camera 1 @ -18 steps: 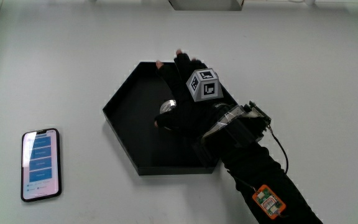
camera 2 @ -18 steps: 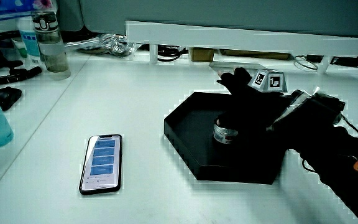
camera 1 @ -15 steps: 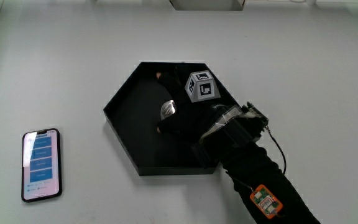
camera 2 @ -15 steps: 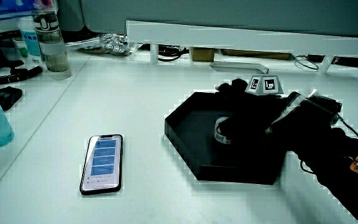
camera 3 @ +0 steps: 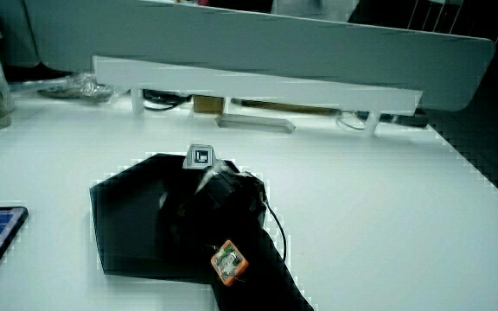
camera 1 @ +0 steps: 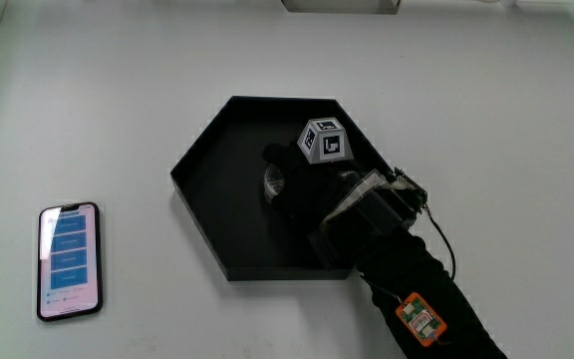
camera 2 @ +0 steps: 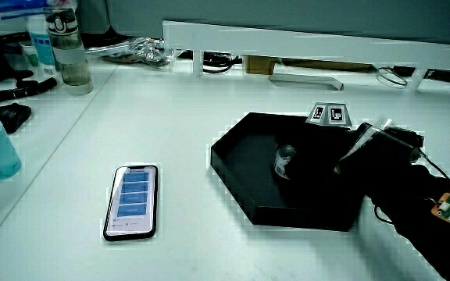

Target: Pick paper clip from plate

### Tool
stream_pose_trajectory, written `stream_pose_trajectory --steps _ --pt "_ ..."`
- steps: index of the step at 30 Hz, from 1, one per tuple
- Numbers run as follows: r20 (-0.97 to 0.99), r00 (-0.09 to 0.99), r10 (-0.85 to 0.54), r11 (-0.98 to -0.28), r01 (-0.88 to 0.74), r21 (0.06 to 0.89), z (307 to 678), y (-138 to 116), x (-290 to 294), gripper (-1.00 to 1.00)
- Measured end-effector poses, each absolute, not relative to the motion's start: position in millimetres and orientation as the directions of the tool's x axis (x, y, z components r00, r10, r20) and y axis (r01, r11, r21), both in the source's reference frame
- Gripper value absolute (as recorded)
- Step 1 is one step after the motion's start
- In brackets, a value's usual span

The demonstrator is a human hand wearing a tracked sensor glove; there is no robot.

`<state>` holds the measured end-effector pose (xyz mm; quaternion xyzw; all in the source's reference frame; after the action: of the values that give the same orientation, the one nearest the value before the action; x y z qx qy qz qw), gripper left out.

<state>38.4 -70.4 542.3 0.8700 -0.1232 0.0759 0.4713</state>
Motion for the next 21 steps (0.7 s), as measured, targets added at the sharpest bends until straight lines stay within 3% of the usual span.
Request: stream_pose_trajectory --steps 1,16,21 --pt "0.262 0.954 -0.148 -0.517 -0.3 0.802 539.4 -70.3 37.9 1.0" --pt "0.281 0.948 -0.15 -0.5 -0.318 0.805 543.0 -66.8 39.4 1.0" --pt "0.286 0.948 -0.14 -0.53 -0.315 0.787 535.9 -69.7 44.8 1.0"
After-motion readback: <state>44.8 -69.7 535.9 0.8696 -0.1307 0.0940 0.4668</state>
